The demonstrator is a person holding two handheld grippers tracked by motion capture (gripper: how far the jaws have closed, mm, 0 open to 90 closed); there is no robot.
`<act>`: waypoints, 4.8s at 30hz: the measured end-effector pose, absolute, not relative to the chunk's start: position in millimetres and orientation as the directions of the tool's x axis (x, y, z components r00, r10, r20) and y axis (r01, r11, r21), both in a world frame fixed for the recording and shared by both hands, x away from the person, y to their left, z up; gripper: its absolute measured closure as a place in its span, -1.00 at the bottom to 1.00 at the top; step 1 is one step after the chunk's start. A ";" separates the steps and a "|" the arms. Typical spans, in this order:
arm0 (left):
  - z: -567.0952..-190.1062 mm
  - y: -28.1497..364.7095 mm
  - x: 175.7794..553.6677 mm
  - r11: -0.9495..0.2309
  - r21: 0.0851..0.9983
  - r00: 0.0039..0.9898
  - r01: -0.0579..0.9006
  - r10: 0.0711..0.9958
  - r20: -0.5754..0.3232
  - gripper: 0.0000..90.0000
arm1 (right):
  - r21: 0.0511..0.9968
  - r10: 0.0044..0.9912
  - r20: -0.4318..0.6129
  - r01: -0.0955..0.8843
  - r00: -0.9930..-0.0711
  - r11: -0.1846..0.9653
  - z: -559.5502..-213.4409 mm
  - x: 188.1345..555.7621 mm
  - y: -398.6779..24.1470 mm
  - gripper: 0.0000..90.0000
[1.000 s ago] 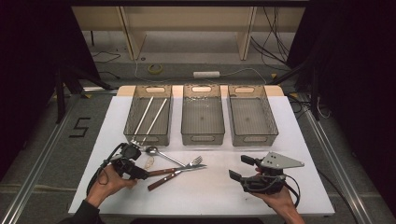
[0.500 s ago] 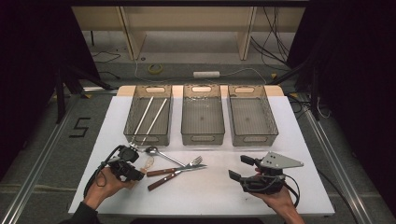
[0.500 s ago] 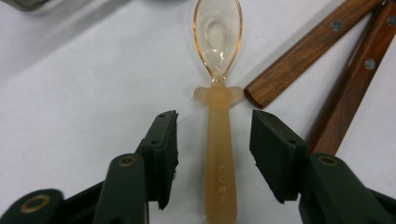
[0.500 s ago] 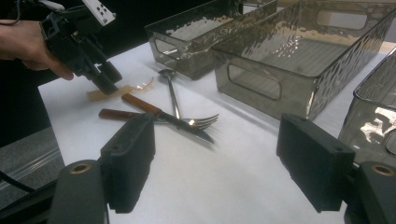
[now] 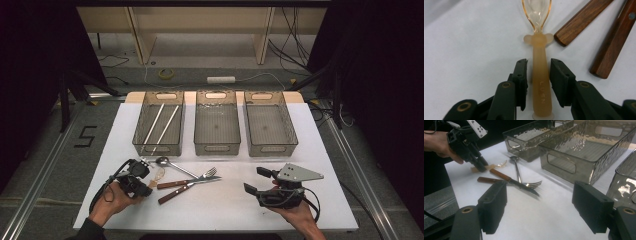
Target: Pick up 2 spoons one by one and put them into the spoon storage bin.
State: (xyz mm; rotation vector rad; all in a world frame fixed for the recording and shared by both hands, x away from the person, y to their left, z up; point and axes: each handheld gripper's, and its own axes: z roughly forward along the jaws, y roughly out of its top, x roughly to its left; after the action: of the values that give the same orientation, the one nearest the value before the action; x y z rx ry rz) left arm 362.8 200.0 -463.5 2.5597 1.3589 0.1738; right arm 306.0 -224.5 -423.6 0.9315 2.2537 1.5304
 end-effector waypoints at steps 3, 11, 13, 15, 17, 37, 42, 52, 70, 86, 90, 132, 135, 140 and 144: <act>-463.3 200.2 362.3 -0.540 0.268 0.563 0.798 0.827 -0.009 0.57 | 0.903 0.635 0.132 0.357 -0.761 0.240 -423.4 305.4 -224.3 -0.35; -462.9 200.1 361.9 -0.553 0.278 0.577 0.785 0.817 -0.002 0.68 | 0.901 0.632 0.130 0.357 -0.764 0.246 -423.7 305.2 -223.4 -0.35; -462.0 200.2 361.7 -0.554 0.284 0.577 0.783 0.817 0.002 0.69 | 0.900 0.631 0.131 0.358 -0.764 0.247 -423.8 305.2 -223.4 -0.35; -460.1 201.1 361.6 -0.552 0.291 0.577 0.781 0.817 0.002 0.69 | 0.900 0.631 0.131 0.358 -0.765 0.247 -423.8 305.3 -223.4 -0.35; -458.0 202.2 361.4 -0.549 0.304 0.576 0.778 0.817 0.000 0.69 | 0.900 0.631 0.131 0.358 -0.765 0.248 -423.9 305.4 -223.5 -0.35; -429.8 201.0 358.9 -0.496 0.482 0.584 0.722 0.811 -0.040 0.69 | 0.903 0.641 0.133 0.358 -0.756 0.235 -424.4 306.2 -224.1 -0.35; -424.8 201.4 359.3 -0.464 0.529 0.577 0.710 0.815 -0.060 0.69 | 0.904 0.641 0.133 0.358 -0.756 0.235 -424.5 306.3 -224.3 -0.35; -416.9 196.3 361.7 -0.409 0.614 0.580 0.676 0.809 -0.100 0.69 | 0.904 0.643 0.136 0.360 -0.754 0.231 -424.8 306.6 -224.6 -0.35; -385.3 155.6 399.7 -0.413 0.715 0.644 0.564 0.762 -0.068 0.69 | 0.905 0.647 0.149 0.366 -0.748 0.215 -426.5 308.8 -225.9 -0.35; -377.0 130.8 448.9 -0.308 0.757 0.623 0.576 0.766 -0.162 0.69 | 0.908 0.640 0.145 0.358 -0.755 0.217 -426.4 308.6 -225.2 -0.35; -374.1 121.5 456.9 -0.300 0.763 0.628 0.573 0.758 -0.174 0.69 | 0.909 0.639 0.148 0.359 -0.755 0.214 -426.2 308.7 -225.5 -0.35; -393.4 75.6 516.7 -0.251 0.733 0.565 0.632 0.797 -0.214 0.69 | 0.909 0.631 0.152 0.358 -0.761 0.212 -425.9 308.0 -225.4 -0.35; -397.6 73.2 517.7 -0.262 0.726 0.565 0.636 0.799 -0.207 0.69 | 0.909 0.631 0.153 0.358 -0.761 0.212 -426.0 308.4 -225.8 -0.35; -401.5 71.1 519.2 -0.258 0.720 0.561 0.644 0.799 -0.216 0.69 | 0.910 0.630 0.152 0.357 -0.762 0.212 -425.7 308.0 -225.7 -0.35; -403.7 70.3 520.5 -0.253 0.718 0.556 0.649 0.802 -0.220 0.69 | 0.910 0.629 0.152 0.356 -0.763 0.213 -425.8 307.8 -225.5 -0.35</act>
State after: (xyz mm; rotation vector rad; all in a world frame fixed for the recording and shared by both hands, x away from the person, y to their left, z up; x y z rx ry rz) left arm 520.5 70.3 -403.7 1.9869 1.1671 0.2420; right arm 307.8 -225.5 -425.8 0.9332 2.2376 1.5701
